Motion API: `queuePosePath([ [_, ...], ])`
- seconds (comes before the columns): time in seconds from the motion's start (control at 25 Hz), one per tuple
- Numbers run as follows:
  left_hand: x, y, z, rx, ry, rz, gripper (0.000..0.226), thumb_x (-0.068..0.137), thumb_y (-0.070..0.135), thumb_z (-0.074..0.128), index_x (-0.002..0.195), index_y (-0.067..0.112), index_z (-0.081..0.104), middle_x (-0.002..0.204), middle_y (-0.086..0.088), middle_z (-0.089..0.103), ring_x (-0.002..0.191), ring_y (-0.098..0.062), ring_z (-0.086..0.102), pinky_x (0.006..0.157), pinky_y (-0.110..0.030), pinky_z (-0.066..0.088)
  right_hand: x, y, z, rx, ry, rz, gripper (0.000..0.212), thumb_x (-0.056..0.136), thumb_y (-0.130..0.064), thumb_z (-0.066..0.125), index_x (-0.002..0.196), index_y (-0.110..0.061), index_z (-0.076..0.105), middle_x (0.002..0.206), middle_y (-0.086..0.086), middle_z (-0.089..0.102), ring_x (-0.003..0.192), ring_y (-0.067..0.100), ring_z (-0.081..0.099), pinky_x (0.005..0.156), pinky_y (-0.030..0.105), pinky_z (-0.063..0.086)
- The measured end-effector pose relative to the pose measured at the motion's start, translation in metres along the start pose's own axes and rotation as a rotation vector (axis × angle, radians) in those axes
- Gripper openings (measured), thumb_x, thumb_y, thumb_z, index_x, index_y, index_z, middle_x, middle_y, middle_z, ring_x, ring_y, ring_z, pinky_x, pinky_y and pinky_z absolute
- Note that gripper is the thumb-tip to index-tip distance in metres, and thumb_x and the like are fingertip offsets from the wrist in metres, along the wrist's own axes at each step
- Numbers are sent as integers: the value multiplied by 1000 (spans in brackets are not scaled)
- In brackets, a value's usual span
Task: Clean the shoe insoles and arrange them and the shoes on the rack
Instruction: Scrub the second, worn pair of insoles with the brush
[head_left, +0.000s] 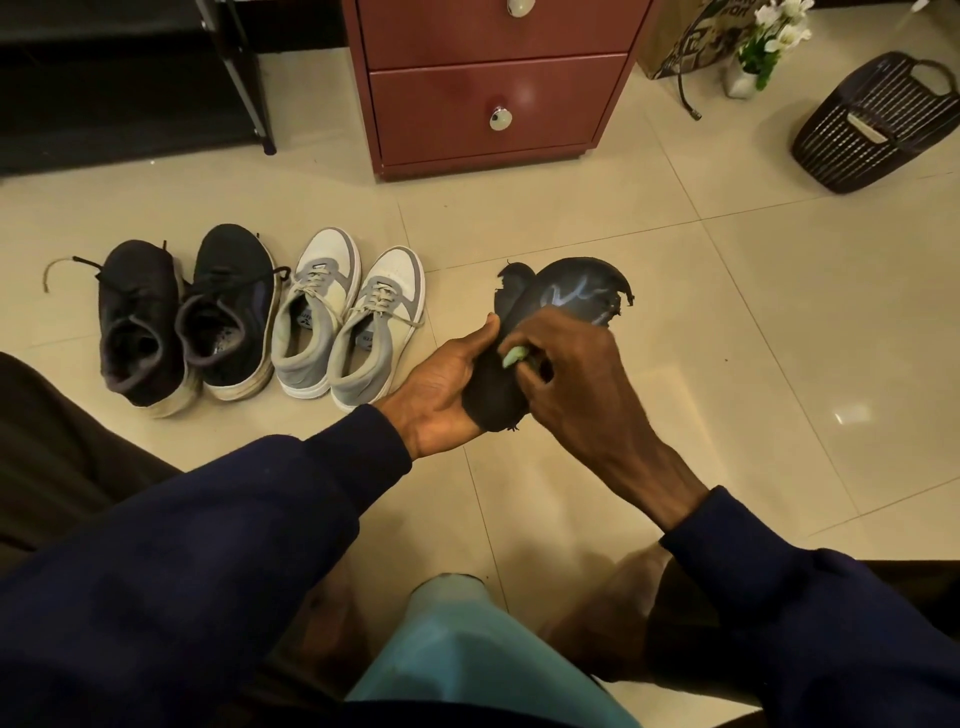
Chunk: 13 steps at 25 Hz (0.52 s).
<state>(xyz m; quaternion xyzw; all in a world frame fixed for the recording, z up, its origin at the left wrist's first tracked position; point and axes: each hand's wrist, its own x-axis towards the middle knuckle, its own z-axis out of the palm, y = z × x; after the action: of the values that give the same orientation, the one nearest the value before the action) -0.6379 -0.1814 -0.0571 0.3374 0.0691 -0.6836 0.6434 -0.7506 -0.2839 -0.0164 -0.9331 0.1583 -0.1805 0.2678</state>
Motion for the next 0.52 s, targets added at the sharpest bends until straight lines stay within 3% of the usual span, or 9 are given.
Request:
queuePosePath([
  [0.12, -2, 0, -2, 48, 19, -53, 43, 106, 50, 47, 112, 14, 70, 100, -5, 72, 88, -18, 70, 86, -35, 51, -7, -20, -4, 165, -334, -9, 20, 76, 4, 71, 88, -12, 75, 87, -3, 70, 79, 7, 63, 73, 20, 54],
  [0.16, -3, -1, -1, 44, 26, -47, 43, 106, 49, 46, 114, 14, 70, 103, -6, 72, 90, -19, 69, 88, -36, 51, -4, -15, -10, 138, -349, 4, 21, 76, 4, 71, 86, -13, 76, 85, -3, 70, 77, 6, 63, 71, 21, 54],
  [0.32, -3, 1, 4, -63, -20, 13, 43, 107, 40, 47, 131, 8, 64, 124, -15, 70, 106, -29, 70, 106, -45, 51, 8, 14, -19, -128, -38, 73, 16, 76, 8, 69, 81, -6, 72, 82, 10, 69, 76, 25, 65, 71, 40, 56],
  [0.44, -3, 3, 1, 33, 8, 1, 44, 106, 46, 49, 126, 12, 67, 114, -10, 72, 98, -24, 69, 95, -41, 53, -6, -11, -5, 0, -203, 4, 19, 76, 5, 69, 85, -11, 73, 86, 3, 69, 77, 14, 62, 72, 24, 53],
  [0.52, -1, 2, -1, 61, 30, -20, 44, 105, 49, 50, 128, 14, 66, 114, -8, 70, 98, -22, 66, 94, -39, 49, -8, -14, -7, 30, -283, -10, 20, 76, 4, 70, 86, -13, 74, 86, 0, 69, 77, 10, 60, 71, 23, 53],
])
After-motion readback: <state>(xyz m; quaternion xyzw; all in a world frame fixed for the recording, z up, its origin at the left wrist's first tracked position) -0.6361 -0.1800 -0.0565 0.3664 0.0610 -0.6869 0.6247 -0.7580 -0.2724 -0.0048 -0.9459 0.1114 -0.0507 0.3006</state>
